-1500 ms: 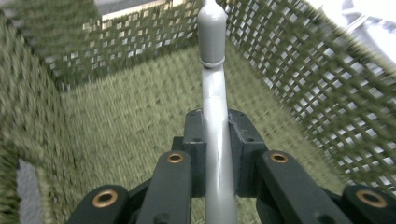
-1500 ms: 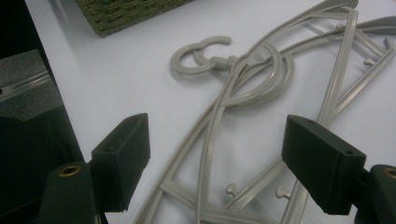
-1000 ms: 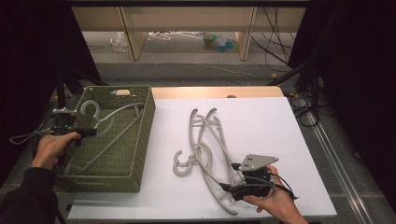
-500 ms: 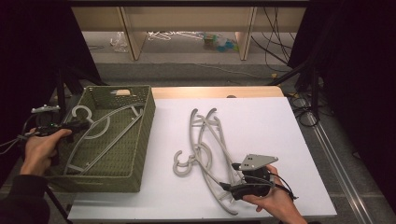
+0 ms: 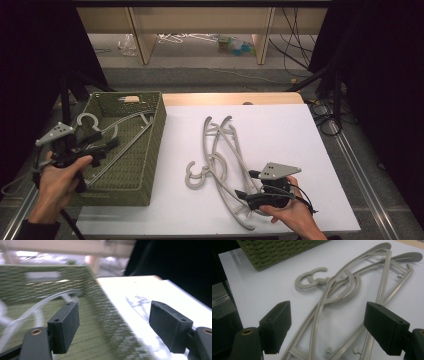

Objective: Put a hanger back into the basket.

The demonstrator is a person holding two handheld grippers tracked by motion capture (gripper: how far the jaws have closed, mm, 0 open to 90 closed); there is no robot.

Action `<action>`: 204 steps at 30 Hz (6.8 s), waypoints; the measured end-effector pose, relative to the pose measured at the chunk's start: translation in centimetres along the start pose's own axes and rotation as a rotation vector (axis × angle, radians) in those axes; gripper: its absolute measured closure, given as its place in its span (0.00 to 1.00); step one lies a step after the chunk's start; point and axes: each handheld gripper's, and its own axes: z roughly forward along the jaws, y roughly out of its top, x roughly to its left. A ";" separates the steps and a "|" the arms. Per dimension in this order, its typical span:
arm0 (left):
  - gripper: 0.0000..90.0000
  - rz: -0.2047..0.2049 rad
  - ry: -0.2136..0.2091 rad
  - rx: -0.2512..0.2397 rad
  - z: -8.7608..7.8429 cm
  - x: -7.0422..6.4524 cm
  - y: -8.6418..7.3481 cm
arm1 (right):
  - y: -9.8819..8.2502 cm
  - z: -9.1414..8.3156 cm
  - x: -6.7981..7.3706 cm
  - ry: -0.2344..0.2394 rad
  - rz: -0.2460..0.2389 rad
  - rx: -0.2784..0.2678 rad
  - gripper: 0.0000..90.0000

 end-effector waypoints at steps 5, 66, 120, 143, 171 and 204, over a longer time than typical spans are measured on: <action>0.23 0.076 -0.069 -0.008 0.5 -4.1 -1.6 | 0.0 0.1 0.1 -0.002 -0.002 -0.006 0.25; 0.21 0.277 -0.269 0.051 3.3 -10.7 -10.2 | 3.2 10.4 1.2 0.014 0.009 0.484 0.54; 0.33 0.552 -0.386 0.189 9.1 -13.9 -9.0 | 3.7 2.1 -0.6 0.283 -0.266 0.523 0.91; 0.41 0.778 -0.453 0.345 12.7 -15.5 -10.5 | 3.6 0.9 0.1 0.315 -0.332 0.510 0.91; 0.88 1.055 -0.591 0.291 12.1 -17.4 -6.9 | 5.2 -0.6 -1.3 0.180 -0.318 0.372 0.79; 0.88 0.373 -0.408 0.321 9.3 -12.9 -0.4 | 4.0 -1.0 0.8 0.043 -0.046 0.112 0.37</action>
